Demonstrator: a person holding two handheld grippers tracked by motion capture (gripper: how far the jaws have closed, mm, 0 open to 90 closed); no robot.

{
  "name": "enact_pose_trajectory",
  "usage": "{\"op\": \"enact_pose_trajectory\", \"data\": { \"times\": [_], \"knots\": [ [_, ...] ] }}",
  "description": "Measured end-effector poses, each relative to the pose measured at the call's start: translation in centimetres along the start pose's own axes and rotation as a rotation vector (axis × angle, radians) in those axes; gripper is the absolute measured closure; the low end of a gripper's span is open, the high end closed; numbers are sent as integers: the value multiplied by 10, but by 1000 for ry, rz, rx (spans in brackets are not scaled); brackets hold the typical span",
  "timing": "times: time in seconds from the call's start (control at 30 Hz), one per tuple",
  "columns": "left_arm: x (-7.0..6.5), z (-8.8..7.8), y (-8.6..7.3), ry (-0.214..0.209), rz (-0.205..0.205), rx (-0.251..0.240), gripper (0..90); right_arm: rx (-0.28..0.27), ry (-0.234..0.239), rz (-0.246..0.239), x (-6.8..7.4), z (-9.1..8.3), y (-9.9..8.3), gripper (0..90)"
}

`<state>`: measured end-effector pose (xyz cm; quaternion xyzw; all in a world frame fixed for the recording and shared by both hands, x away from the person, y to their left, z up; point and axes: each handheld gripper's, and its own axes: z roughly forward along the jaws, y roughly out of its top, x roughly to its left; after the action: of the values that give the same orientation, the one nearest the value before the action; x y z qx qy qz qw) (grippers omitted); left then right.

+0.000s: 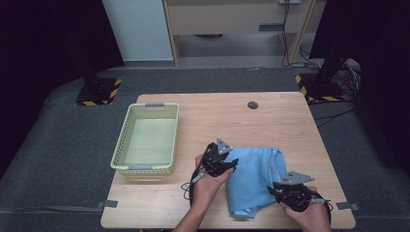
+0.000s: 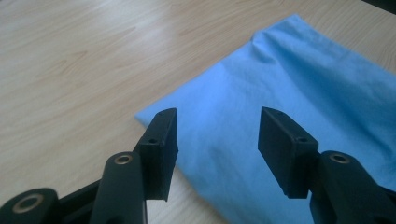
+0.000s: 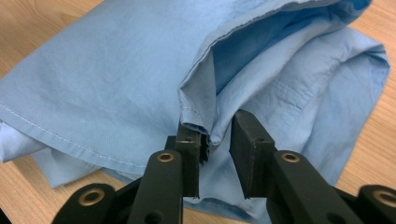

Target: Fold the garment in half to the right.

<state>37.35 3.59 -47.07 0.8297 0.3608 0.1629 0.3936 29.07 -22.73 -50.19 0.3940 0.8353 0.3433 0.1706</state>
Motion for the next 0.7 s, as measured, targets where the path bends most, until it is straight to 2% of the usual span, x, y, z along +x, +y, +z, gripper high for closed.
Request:
{"op": "enact_pose_trajectory", "data": {
  "times": [0.23, 0.5, 0.7],
  "knots": [
    [7, -6, -27, 2, -49, -5, 470, 8, 15, 32, -6, -2, -4, 646],
    [14, -14, -51, 1, -103, -20, 461, 3, 16, 42, -9, -4, -6, 595],
    [17, -19, -58, 11, -114, -20, 456, 1, -18, 59, -17, -6, -9, 536]
  ]
}}
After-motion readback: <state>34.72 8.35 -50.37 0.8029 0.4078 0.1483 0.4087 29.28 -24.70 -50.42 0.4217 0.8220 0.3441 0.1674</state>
